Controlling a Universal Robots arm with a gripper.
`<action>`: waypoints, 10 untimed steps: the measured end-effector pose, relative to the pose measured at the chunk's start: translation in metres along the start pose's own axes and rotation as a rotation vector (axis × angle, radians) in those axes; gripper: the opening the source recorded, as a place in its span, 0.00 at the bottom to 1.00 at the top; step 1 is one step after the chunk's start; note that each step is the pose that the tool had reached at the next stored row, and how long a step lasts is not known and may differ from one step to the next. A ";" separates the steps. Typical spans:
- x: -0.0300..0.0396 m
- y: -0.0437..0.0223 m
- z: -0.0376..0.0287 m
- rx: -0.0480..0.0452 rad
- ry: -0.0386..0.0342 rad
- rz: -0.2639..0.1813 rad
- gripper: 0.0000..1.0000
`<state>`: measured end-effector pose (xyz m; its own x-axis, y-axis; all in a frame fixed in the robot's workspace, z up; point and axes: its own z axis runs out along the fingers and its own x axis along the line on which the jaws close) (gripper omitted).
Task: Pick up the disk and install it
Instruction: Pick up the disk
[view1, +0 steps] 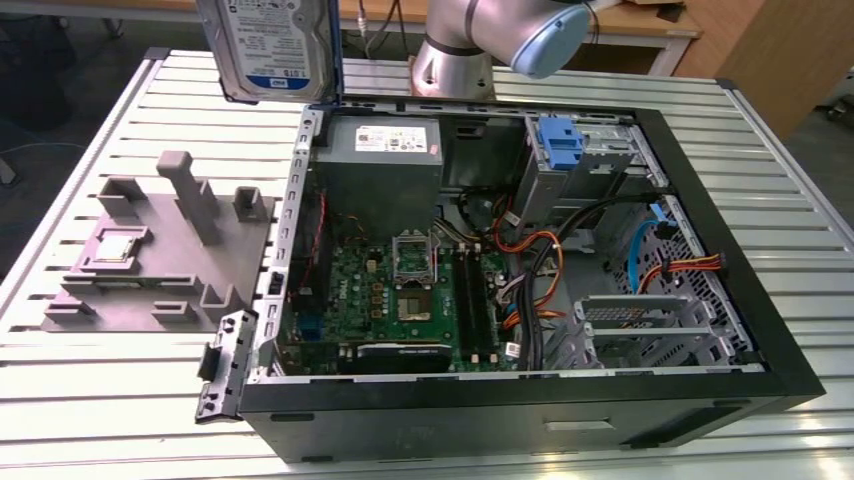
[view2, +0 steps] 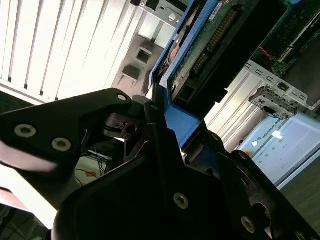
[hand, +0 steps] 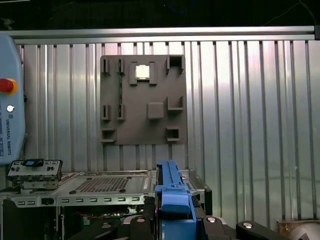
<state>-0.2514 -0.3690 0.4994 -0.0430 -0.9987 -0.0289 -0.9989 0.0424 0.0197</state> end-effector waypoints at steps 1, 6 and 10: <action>0.0015 -0.0002 0.0000 0.0000 -0.0001 0.000 0.37; 0.0103 -0.0012 -0.0003 0.0000 0.0000 0.001 0.37; 0.0130 -0.0017 -0.0004 0.0001 0.0000 0.001 0.37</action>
<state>-0.2502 -0.3821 0.4994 -0.0438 -0.9986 -0.0290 -0.9989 0.0433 0.0196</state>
